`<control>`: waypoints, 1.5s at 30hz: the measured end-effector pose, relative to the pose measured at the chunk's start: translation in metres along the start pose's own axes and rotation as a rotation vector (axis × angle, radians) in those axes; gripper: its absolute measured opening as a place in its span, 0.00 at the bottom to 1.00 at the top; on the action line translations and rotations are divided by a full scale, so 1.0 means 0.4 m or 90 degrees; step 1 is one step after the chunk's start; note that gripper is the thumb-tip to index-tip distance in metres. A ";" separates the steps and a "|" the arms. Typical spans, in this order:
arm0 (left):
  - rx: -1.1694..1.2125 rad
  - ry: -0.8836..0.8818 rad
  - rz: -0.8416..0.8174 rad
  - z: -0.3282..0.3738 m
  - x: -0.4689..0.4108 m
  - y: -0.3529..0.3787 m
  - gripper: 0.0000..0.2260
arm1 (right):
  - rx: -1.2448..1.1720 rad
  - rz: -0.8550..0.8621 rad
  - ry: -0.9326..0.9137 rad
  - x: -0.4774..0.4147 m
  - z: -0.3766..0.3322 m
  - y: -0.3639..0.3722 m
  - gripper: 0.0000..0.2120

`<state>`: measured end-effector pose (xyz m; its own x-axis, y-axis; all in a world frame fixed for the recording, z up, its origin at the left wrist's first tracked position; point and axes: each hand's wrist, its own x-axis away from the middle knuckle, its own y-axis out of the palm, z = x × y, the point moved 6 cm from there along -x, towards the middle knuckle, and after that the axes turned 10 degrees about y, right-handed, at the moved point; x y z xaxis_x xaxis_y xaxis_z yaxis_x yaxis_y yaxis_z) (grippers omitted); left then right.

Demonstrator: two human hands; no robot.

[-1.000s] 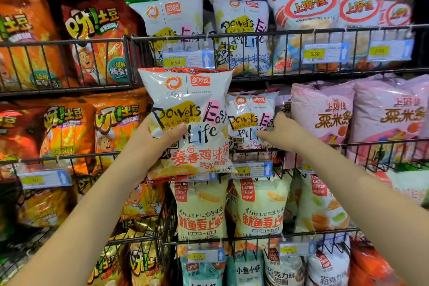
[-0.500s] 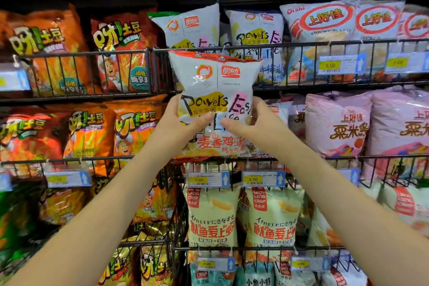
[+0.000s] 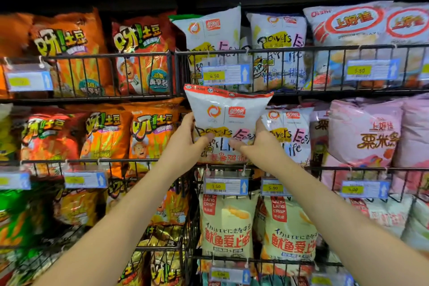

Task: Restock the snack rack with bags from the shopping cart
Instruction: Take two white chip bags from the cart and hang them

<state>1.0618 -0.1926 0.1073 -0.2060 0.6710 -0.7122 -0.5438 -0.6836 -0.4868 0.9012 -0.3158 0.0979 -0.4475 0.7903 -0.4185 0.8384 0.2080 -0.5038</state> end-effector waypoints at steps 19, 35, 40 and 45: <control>-0.191 -0.175 -0.191 -0.108 -0.136 0.099 0.31 | 0.223 -0.135 0.217 -0.116 0.072 0.077 0.44; -0.304 -0.146 -0.142 -0.073 -0.090 0.082 0.45 | 0.342 -0.142 0.167 -0.059 0.026 0.069 0.38; -0.324 -0.155 -0.187 -0.023 -0.050 0.070 0.44 | 0.377 -0.104 0.131 -0.040 0.012 0.038 0.24; -0.456 -0.087 -0.210 0.063 -0.003 0.062 0.36 | 0.363 -0.055 0.047 0.035 -0.015 -0.055 0.23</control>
<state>1.0279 -0.2033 0.1090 -0.2485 0.8685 -0.4289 0.0516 -0.4303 -0.9012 0.8783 -0.3059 0.1077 -0.4666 0.8267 -0.3144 0.4903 -0.0541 -0.8699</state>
